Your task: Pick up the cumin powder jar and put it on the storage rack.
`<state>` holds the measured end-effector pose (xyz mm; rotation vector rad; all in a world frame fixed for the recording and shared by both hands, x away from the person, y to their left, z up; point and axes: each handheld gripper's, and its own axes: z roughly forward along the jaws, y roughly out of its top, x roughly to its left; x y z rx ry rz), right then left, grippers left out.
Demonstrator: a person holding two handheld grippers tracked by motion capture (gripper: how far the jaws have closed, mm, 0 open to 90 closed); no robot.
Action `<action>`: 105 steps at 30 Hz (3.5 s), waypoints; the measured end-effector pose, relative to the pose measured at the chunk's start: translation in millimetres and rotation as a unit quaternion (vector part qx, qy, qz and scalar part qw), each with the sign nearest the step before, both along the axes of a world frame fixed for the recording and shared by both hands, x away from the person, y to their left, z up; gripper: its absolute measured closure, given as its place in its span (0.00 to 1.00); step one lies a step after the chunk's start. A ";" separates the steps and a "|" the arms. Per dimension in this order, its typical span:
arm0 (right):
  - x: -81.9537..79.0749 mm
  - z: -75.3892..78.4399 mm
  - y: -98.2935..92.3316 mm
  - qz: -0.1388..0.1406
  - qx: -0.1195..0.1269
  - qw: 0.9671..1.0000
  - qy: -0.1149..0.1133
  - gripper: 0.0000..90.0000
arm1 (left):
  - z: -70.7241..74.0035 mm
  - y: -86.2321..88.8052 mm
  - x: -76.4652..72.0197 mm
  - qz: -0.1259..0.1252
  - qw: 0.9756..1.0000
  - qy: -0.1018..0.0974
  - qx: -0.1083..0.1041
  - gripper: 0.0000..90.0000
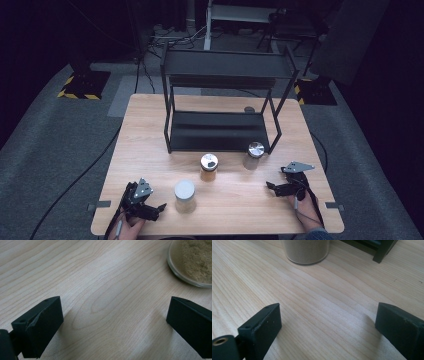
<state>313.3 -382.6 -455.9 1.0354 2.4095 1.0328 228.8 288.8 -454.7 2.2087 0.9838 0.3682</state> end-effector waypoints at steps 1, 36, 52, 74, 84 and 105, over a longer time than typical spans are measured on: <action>0.0 0.0 0.1 0.000 0.000 1.000 0.000 0.07 | 0.1 0.0 0.1 -0.001 1.000 0.000 0.000 0.00; -0.8 0.3 1.3 -0.006 -0.003 1.000 0.001 0.04 | 41.2 25.3 -38.8 -0.001 0.996 -0.065 -0.064 0.05; -0.8 0.3 1.3 -0.006 -0.003 1.000 0.002 0.04 | 52.7 27.2 -53.3 -0.012 0.992 -0.085 -0.095 0.05; -0.8 0.3 1.5 -0.006 -0.003 1.000 0.002 0.04 | 50.3 6.9 -38.3 -0.062 0.989 -0.081 -0.111 0.05; -0.9 0.4 2.1 -0.009 -0.004 1.000 0.002 0.04 | 48.5 -4.3 -17.9 -0.094 0.986 -0.073 -0.119 0.05; -1.8 0.3 3.1 -0.020 -0.004 1.000 0.002 0.04 | 44.0 -30.6 4.8 -0.136 0.979 -0.080 -0.125 0.08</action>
